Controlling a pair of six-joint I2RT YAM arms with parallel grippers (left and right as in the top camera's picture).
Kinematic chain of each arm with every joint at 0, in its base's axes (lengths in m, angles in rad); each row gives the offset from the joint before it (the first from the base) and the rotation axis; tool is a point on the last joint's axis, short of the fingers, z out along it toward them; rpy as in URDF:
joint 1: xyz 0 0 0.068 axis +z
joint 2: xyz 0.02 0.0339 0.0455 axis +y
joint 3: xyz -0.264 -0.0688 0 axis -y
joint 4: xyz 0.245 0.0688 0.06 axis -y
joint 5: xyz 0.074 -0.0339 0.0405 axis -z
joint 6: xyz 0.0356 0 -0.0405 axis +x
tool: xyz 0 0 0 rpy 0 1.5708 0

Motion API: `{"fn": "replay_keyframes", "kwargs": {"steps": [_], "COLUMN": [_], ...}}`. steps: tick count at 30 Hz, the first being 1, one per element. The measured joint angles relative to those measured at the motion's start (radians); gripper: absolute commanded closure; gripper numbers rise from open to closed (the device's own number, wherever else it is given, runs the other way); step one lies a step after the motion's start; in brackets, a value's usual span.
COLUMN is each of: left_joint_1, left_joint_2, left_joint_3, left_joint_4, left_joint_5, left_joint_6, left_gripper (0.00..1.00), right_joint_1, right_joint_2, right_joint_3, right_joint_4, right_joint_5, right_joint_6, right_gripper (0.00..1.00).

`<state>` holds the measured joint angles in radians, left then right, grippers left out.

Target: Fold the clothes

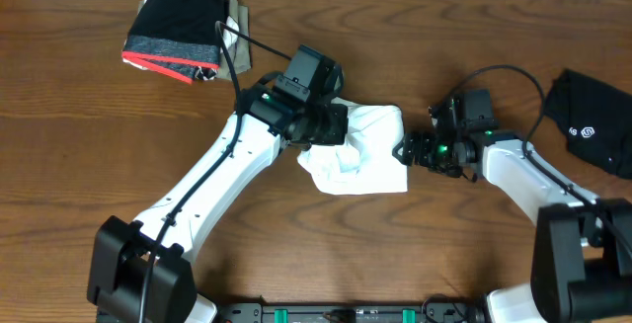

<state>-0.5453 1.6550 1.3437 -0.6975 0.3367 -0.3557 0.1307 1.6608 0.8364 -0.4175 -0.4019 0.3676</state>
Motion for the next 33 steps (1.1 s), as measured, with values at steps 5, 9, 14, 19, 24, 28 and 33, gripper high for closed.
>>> {"fn": "replay_keyframes", "kwargs": {"steps": [5, 9, 14, 19, 24, 28, 33], "left_joint_1": [-0.026, -0.056, -0.092, -0.114, -0.134, -0.150, -0.179], "left_joint_2": [0.011, 0.056, 0.126, 0.148, 0.148, 0.148, 0.148], "left_joint_3": [0.000, 0.000, 0.000, 0.000, 0.001, 0.001, 0.001], "left_joint_4": [0.016, 0.027, 0.034, 0.060, 0.089, 0.105, 0.126], "left_joint_5": [-0.008, -0.008, -0.008, -0.008, -0.011, -0.011, -0.060], "left_joint_6": [-0.007, -0.007, -0.007, -0.007, -0.014, -0.015, -0.015], "left_gripper": [0.94, 0.94, 0.94, 0.94, 0.94, 0.94, 0.92], "right_joint_1": [0.018, 0.059, 0.099, 0.129, 0.154, 0.160, 0.159], "right_joint_2": [0.026, 0.034, 0.040, 0.050, 0.068, 0.080, 0.082], "right_joint_3": [0.004, 0.011, 0.015, 0.026, 0.043, 0.055, 0.058], "right_joint_4": [0.023, 0.030, 0.037, 0.038, 0.042, 0.042, 0.040], "right_joint_5": [-0.002, -0.002, 0.005, 0.018, 0.029, 0.027, 0.025], "right_joint_6": [0.015, 0.018, 0.032, 0.046, 0.055, 0.062, 0.071], "right_gripper": [0.20, 0.19, 0.19, 0.18, 0.18, 0.17, 0.16]}}
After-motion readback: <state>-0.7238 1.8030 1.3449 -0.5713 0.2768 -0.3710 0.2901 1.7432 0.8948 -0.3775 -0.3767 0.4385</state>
